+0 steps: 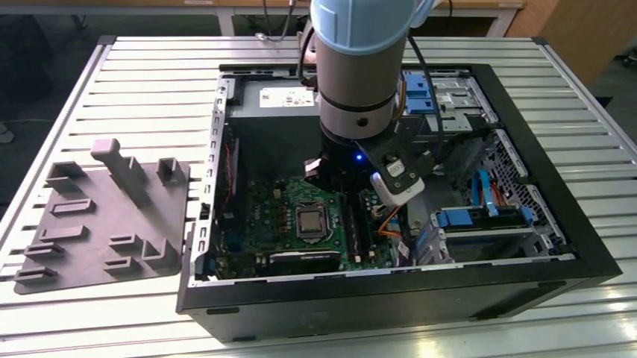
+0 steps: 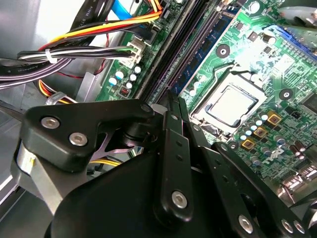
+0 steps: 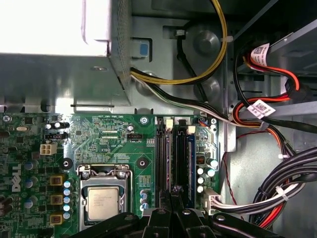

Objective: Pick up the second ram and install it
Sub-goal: 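Insert the second ram into the second slot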

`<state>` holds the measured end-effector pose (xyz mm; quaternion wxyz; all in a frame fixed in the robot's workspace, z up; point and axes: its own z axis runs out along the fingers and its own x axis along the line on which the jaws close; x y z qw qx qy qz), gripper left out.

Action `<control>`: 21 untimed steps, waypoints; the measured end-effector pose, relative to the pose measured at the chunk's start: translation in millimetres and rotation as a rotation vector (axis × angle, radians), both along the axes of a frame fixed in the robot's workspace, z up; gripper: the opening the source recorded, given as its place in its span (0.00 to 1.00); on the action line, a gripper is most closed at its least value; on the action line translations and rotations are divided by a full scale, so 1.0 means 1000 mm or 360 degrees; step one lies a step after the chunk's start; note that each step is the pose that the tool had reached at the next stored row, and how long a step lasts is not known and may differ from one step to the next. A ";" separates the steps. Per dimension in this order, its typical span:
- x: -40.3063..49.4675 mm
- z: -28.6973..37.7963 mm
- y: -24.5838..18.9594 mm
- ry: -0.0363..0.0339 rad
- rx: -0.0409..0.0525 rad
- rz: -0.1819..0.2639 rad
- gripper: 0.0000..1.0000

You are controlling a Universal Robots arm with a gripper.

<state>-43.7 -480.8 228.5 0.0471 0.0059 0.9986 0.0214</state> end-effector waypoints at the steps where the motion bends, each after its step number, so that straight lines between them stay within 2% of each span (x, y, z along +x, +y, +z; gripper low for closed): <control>1: 0.0000 0.0000 0.0000 0.0000 0.0000 0.0000 0.11; 4: 0.0002 -0.0002 0.0000 0.0002 0.0000 0.0001 0.11; 8: 0.0014 -0.0006 0.0000 0.0028 0.0000 0.0006 0.11; 9: 0.0014 -0.0006 0.0000 0.0030 0.0000 0.0007 0.11; 13: 0.0015 -0.0006 0.0000 0.0035 0.0000 0.0007 0.11; 21: 0.0052 -0.0009 0.0000 0.0035 0.0000 0.0012 0.11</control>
